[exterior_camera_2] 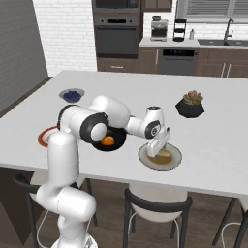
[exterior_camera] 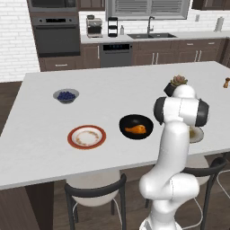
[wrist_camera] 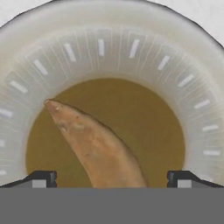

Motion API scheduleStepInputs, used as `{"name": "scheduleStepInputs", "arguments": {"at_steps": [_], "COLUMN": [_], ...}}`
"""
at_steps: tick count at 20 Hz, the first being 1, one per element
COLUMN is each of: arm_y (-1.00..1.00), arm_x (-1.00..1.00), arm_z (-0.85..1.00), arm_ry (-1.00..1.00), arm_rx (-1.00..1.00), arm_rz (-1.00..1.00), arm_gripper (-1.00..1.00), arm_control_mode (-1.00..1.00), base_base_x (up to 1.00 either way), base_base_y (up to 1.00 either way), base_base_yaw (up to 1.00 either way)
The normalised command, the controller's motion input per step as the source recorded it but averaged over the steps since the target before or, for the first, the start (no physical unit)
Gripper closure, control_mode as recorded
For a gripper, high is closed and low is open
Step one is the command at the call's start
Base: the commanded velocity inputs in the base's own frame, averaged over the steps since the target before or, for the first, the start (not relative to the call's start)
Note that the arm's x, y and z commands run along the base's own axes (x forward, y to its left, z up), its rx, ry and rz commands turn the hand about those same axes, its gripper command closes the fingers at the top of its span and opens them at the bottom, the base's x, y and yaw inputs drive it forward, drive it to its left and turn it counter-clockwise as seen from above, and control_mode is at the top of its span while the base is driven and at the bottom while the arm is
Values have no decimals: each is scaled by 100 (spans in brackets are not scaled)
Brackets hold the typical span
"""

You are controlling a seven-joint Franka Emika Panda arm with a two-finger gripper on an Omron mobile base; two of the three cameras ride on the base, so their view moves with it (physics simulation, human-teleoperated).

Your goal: Pick the chicken drumstick and sweet potato from their plates and place them in the bowl. Then put the bowl in the fridge.

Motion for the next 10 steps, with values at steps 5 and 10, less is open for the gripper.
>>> {"name": "scheduleStepInputs", "arguments": {"at_steps": [5, 10], "arm_y": [0, 0], "arm_x": [4, 0], "arm_z": [-20, -9], "arm_ry": [0, 0], "arm_rx": [1, 5], "arm_rz": [0, 2], "arm_gripper": [-100, -100], "arm_control_mode": [-100, -100], "base_base_x": [0, 0], "base_base_y": [0, 0], "base_base_yaw": [0, 0]}}
